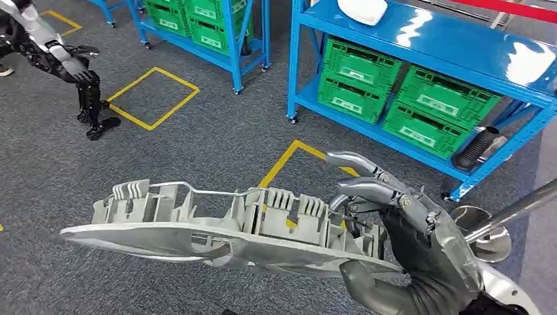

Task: Take the parts from the cabinet and place them on the table.

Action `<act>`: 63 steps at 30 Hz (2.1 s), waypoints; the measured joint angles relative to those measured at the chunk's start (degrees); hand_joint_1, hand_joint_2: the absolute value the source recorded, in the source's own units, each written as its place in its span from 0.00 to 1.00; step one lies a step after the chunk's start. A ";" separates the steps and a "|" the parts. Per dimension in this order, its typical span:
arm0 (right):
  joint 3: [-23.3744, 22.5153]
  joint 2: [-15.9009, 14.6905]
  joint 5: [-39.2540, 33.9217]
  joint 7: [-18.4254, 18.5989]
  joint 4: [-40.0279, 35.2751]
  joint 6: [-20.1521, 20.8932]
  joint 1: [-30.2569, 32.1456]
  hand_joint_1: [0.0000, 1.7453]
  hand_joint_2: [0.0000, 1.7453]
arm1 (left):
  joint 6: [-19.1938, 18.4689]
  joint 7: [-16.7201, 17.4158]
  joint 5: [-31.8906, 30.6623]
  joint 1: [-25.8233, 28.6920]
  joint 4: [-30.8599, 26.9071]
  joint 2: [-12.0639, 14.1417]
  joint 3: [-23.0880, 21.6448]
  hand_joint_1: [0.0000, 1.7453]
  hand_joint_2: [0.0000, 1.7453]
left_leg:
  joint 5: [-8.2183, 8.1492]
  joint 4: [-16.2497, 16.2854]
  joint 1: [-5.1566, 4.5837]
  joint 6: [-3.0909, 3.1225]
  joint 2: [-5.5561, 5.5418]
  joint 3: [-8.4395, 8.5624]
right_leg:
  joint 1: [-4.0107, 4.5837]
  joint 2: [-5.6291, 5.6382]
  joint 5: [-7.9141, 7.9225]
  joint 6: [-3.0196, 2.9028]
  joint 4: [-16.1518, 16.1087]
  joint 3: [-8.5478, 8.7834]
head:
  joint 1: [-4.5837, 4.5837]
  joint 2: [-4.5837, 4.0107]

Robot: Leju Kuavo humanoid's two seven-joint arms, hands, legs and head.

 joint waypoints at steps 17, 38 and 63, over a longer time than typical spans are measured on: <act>0.07 -0.11 2.03 1.36 -1.73 0.09 -0.15 1.00 1.00 | 0.55 -1.01 0.92 0.79 -0.24 0.22 -0.07 0.00 1.00 | -0.95 1.71 0.06 -2.47 7.28 0.59 | -0.09 -5.48 1.08 -1.36 -7.77 4.49 | -1.55 0.00; 0.28 -0.72 2.23 1.38 -2.99 0.57 0.70 1.00 1.00 | 0.39 -1.60 1.58 0.47 -0.44 0.04 -0.33 0.00 1.00 | -2.05 1.69 0.02 -2.45 -0.46 -0.46 | -0.61 0.43 2.07 -1.41 -7.42 3.31 | -0.35 0.00; -0.11 -1.31 2.10 1.25 -3.17 1.11 1.72 1.00 1.00 | 1.29 -1.14 1.84 0.41 -0.46 0.04 -0.42 0.00 1.00 | -1.50 0.63 -0.28 -0.58 -0.87 0.89 | -0.70 3.81 2.55 0.33 -5.83 1.99 | -0.13 0.00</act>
